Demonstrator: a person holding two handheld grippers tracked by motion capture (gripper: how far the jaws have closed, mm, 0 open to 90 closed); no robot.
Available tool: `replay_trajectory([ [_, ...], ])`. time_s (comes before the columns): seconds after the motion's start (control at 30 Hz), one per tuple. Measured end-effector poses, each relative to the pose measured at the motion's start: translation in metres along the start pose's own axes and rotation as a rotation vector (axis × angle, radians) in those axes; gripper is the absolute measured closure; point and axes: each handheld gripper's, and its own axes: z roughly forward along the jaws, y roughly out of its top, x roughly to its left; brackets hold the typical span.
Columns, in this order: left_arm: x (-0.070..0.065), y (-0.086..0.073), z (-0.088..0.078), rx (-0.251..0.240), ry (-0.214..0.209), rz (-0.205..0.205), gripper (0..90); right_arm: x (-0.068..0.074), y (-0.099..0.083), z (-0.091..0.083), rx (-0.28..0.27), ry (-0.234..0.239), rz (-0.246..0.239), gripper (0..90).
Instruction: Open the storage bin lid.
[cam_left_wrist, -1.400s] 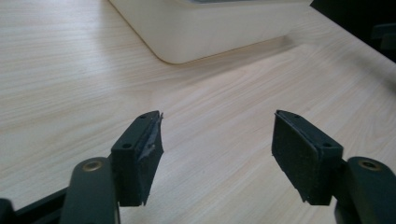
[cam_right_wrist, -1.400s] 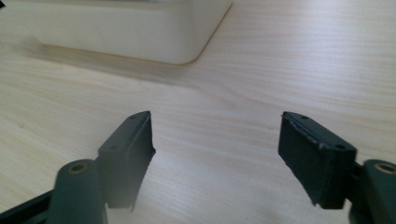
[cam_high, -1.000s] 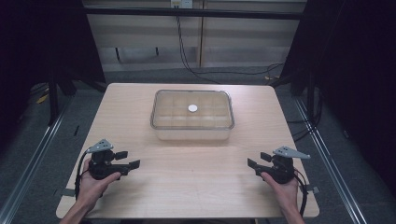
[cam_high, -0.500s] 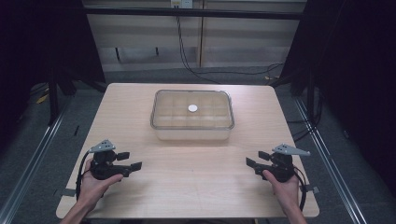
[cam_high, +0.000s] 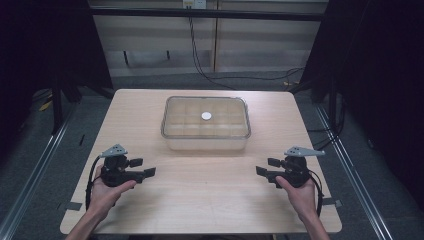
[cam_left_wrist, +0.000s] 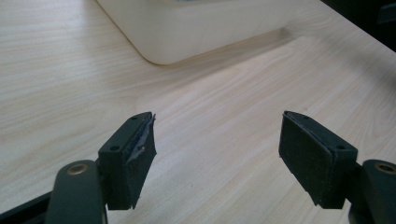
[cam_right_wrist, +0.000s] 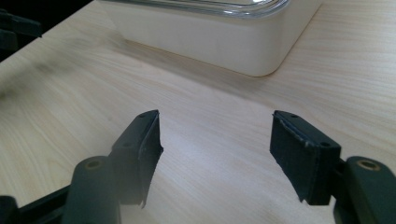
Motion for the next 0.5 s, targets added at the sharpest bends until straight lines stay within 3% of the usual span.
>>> replay_trajectory([
  [0.17,0.001,0.011,0.004,0.001,0.022,0.009,26.3,-0.003,0.010,0.007,0.022,-0.003,-0.019,28.4],
  [0.27,0.000,0.016,0.006,0.005,0.015,0.024,26.0,-0.005,0.016,0.008,0.001,-0.019,-0.016,27.6],
  [0.5,0.002,0.026,0.009,0.004,-0.008,0.018,25.3,-0.008,0.026,0.012,-0.012,-0.047,-0.008,23.6],
])
